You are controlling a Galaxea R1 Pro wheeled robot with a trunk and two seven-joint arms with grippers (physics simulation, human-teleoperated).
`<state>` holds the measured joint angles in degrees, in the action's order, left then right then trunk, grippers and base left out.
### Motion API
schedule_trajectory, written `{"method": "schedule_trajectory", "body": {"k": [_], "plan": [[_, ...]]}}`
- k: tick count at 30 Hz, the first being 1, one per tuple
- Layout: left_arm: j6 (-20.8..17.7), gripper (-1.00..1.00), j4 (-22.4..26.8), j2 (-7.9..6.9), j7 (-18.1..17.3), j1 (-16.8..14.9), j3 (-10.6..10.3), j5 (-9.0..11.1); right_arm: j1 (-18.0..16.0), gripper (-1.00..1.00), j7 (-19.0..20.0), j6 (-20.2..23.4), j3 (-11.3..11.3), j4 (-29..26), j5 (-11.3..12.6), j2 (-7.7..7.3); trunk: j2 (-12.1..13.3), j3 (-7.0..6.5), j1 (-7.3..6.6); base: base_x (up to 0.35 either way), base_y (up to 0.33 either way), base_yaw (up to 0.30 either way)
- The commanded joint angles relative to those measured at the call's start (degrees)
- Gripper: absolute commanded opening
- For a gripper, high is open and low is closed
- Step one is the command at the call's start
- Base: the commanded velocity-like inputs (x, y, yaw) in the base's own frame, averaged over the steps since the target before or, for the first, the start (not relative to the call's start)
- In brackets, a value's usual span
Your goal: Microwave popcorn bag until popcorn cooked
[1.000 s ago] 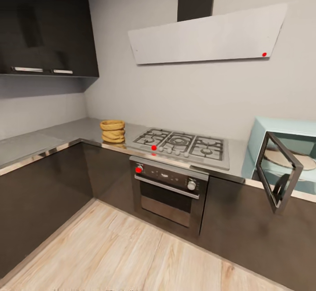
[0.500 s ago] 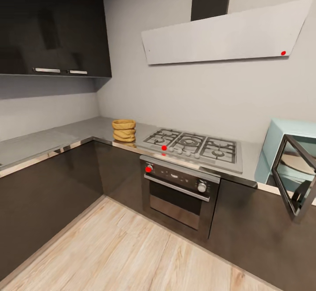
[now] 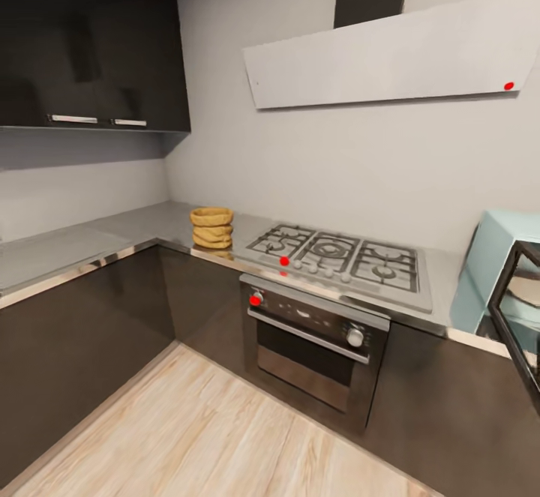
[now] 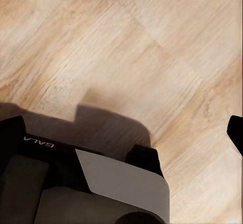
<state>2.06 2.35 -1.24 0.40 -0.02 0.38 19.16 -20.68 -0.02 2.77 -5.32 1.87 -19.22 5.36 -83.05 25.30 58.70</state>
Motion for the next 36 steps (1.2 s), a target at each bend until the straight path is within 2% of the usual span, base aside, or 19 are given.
{"method": "schedule_trajectory", "body": {"k": [1, 16, 29, 36], "plan": [[0.12, 1.0, 0.03, 0.03, 0.04, -0.01, -0.02, 0.17, -0.06, 1.0, -0.04, 0.13, -0.48, 0.04, -0.56, -0.01, -0.03, 0.05, 0.03, 0.315, 0.0, 0.227], [0.21, 1.0, 0.02, 0.1, 0.04, -0.01, 0.0, 0.17, -0.06, 1.0, -0.07, -0.13, -0.4, 0.06, -0.64, 0.0, -0.03, 0.05, 0.03, 0.315, 0.0, 0.266], [0.23, 1.0, 0.02, 0.01, 0.06, -0.03, 0.07, 0.35, -0.06, 1.0, 0.31, -0.23, -0.28, -0.01, -0.87, -0.44, -0.03, 0.05, 0.03, 0.309, 0.0, 0.021], [0.3, 1.0, 0.04, 0.02, 0.07, -0.03, 0.08, 0.35, -0.06, 1.0, 0.77, -0.12, 0.16, -0.21, -2.27, -0.04, -0.03, 0.05, 0.03, 0.05, 0.0, 0.0]]}}
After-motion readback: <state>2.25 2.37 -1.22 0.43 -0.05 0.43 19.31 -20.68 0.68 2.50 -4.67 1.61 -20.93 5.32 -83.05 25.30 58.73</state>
